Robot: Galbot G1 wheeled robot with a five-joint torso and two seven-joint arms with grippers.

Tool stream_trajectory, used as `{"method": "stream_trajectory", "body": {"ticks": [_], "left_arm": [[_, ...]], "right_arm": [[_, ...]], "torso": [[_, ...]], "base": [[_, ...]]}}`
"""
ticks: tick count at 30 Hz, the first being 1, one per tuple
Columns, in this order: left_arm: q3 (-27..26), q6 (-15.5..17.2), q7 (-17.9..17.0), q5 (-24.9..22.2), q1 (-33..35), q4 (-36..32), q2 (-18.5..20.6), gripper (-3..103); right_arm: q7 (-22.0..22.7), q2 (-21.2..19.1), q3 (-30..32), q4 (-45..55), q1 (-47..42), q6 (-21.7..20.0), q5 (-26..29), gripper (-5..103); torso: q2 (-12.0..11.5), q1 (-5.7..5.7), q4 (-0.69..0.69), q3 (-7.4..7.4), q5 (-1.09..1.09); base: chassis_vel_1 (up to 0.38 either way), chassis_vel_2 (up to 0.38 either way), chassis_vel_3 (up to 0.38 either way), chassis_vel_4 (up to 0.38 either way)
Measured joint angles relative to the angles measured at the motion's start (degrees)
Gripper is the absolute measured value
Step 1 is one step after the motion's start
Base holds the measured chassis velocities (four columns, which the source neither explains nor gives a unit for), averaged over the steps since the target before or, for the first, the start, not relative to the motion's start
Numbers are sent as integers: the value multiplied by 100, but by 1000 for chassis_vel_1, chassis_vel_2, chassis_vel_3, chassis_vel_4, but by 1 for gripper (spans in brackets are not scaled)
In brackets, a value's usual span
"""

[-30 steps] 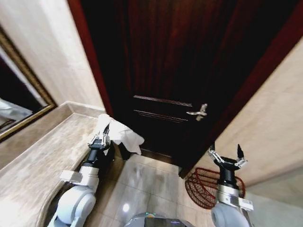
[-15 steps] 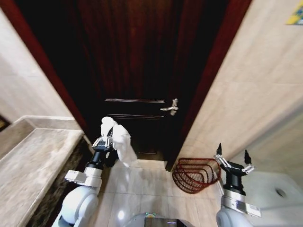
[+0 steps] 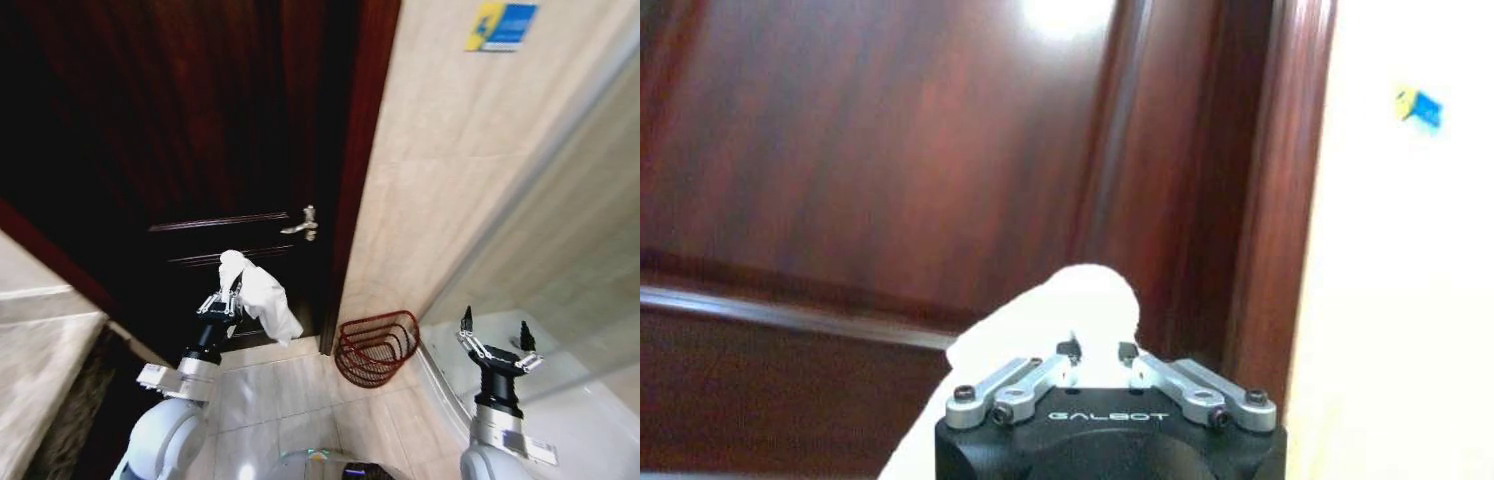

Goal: Discard the used towel into the hamper.

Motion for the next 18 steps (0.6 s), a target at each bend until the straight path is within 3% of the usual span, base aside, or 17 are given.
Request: {"method": "stream_trajectory", "body": {"ticks": [9,18], "left_arm": [[5,-129,-45,-2,-56,60,-117,8],[6,-146,-24,-2,-63,96,-124,8]], "right_arm": [[-18,-17,-105,33,38,-49,-70,100],[-15,-26,-113,-3,68,-52,-97,100]], "torso": [[-2,1,3,0,0],[-1,0,1,0,0]], "base": [[-39,-35,-42,-42],[97,-90,-89,92]]}}
